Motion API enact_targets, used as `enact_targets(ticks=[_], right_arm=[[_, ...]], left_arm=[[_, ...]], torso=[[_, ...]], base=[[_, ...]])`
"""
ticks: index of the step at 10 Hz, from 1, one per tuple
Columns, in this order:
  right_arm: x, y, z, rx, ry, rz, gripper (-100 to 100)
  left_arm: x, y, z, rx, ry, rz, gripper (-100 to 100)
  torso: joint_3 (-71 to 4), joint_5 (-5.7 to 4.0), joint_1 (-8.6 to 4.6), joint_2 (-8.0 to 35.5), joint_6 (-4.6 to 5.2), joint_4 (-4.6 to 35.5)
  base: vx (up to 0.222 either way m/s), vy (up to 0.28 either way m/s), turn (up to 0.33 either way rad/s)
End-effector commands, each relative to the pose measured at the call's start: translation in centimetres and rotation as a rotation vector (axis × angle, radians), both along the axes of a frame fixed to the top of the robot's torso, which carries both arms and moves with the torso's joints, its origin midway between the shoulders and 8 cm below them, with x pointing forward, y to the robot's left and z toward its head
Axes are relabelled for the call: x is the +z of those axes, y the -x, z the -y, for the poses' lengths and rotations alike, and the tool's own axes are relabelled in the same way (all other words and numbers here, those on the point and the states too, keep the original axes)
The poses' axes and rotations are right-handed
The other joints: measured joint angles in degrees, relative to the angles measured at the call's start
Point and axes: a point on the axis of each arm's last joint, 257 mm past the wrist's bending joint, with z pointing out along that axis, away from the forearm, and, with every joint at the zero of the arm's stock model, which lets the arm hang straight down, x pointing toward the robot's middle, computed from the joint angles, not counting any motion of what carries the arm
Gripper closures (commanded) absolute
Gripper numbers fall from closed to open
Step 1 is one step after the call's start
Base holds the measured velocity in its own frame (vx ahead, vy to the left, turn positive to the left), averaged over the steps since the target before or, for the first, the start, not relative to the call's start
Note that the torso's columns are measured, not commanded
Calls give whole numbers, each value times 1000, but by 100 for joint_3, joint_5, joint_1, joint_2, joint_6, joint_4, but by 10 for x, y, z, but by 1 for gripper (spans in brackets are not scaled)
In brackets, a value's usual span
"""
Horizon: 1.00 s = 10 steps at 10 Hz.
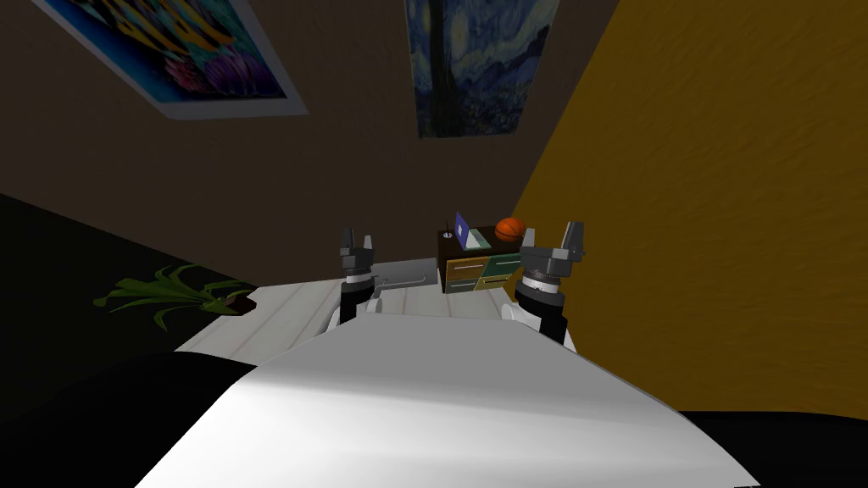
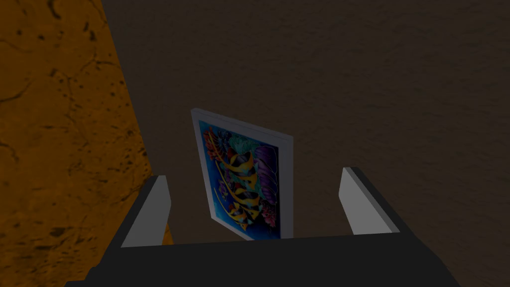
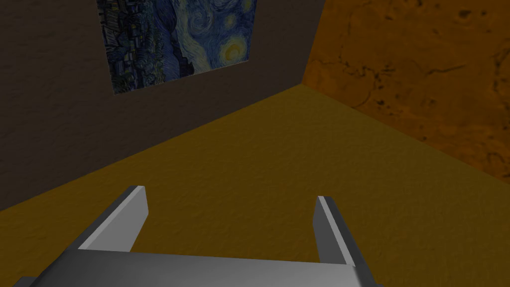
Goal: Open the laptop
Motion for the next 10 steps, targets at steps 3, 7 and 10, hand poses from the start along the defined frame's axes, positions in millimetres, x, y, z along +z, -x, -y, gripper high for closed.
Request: enact_targets(ticks=[3,7,10], right_arm=[[0,0,0,0,0,0,0],[0,0,0,0,0,0,0],[-1,-3,-6,14,53,-13,-100]], left_arm=[[0,0,0,0,0,0,0],[0,0,0,0,0,0,0],[0,0,0,0,0,0,0]], torso=[[-2014,0,0,1003,0,1006],[-5381,0,0,2693,0,2691],[-7919,0,0,3962,0,3960]], base=[[0,0,0],[0,0,0],[4,3,-4]])
